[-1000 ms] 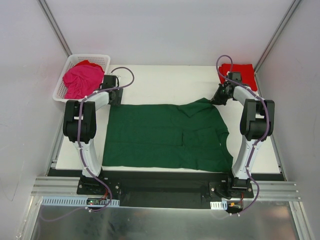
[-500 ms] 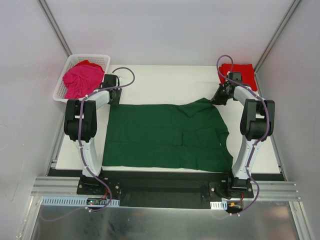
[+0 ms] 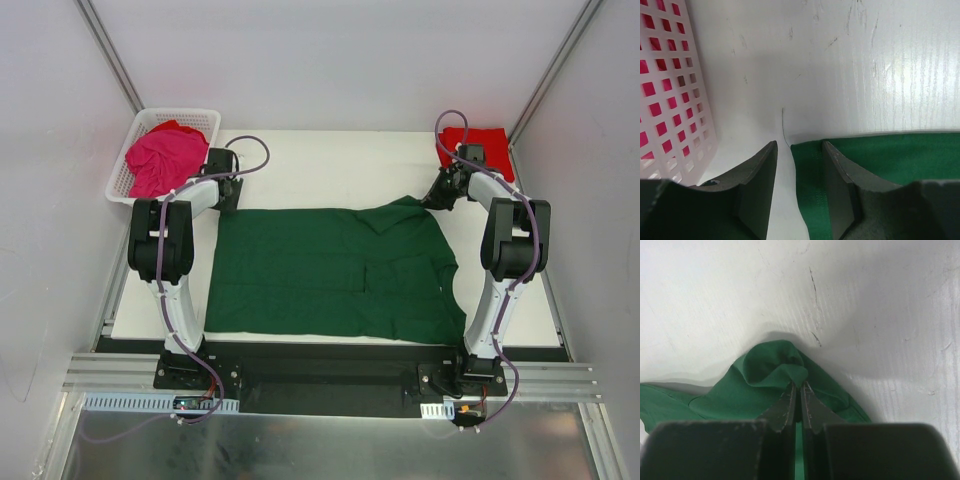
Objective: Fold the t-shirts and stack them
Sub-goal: Grap the side of the flattened tshirt furthest away from the robot with both arms, then fold the other side of the tshirt into a rectangle
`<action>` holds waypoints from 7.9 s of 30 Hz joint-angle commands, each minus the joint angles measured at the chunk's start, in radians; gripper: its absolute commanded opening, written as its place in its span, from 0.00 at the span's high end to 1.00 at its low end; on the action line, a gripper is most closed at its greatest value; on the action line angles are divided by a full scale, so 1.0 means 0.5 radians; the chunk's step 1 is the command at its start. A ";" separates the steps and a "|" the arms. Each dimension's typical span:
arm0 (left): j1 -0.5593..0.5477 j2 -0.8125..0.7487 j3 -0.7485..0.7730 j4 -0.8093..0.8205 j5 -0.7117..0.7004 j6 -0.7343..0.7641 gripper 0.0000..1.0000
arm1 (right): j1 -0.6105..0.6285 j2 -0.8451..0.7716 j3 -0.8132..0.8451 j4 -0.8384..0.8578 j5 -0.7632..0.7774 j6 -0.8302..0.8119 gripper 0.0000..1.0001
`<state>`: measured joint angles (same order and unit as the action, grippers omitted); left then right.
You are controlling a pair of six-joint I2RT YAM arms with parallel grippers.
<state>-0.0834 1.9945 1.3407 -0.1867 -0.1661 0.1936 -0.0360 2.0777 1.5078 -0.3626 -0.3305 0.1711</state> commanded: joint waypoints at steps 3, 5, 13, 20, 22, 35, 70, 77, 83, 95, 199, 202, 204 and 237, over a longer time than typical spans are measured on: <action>0.019 0.036 0.083 -0.240 0.206 -0.056 0.61 | -0.023 -0.087 0.034 0.020 -0.029 0.011 0.99; 0.019 0.051 0.110 -0.268 0.228 -0.068 0.62 | -0.026 -0.087 0.034 0.023 -0.026 0.011 0.99; 0.007 0.088 0.175 -0.314 0.323 -0.080 0.63 | -0.026 -0.081 0.034 0.020 -0.026 0.014 0.99; 0.007 0.122 0.212 -0.348 0.326 -0.080 0.96 | -0.035 -0.081 0.031 0.023 -0.032 0.017 0.99; 0.010 0.122 0.212 -0.351 0.317 -0.087 1.00 | -0.035 -0.081 0.031 0.023 -0.032 0.017 0.99; 0.004 -0.123 0.184 -0.351 0.326 -0.200 1.00 | -0.035 -0.225 0.037 0.023 -0.026 0.029 0.99; 0.004 -1.093 -0.386 -0.562 0.430 -0.225 1.00 | 0.155 -1.437 -0.536 -0.299 0.152 0.017 0.99; 0.004 -1.255 -0.509 -0.587 0.338 -0.221 1.00 | 0.176 -1.740 -0.647 -0.496 0.253 -0.020 0.99; 0.004 -1.265 -0.531 -0.645 0.271 -0.240 1.00 | 0.259 -1.980 -0.837 -0.640 0.274 -0.008 0.99; 0.004 -1.433 -0.592 -0.740 0.299 -0.304 1.00 | 0.483 -2.465 -1.073 -0.898 0.409 0.112 0.99; -0.057 -1.596 -0.623 -1.259 0.277 -0.620 0.01 | 1.425 -2.710 -1.583 -1.165 1.103 0.655 0.99; -0.073 -1.636 -0.608 -1.155 0.464 -0.620 0.01 | 1.431 -2.717 -1.571 -1.180 1.127 0.658 0.98; -0.085 -1.694 -0.604 -1.084 0.598 -0.669 0.01 | 1.431 -2.720 -1.561 -1.198 1.140 0.658 0.99; -2.793 -0.940 -0.869 0.573 -0.535 -1.154 0.01 | 1.477 -2.664 -1.540 -1.131 1.170 0.725 0.99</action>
<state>-1.3605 1.3628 0.7460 0.0265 -0.2142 -0.4789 0.6964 0.7410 0.6865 -0.9344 0.2356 0.5163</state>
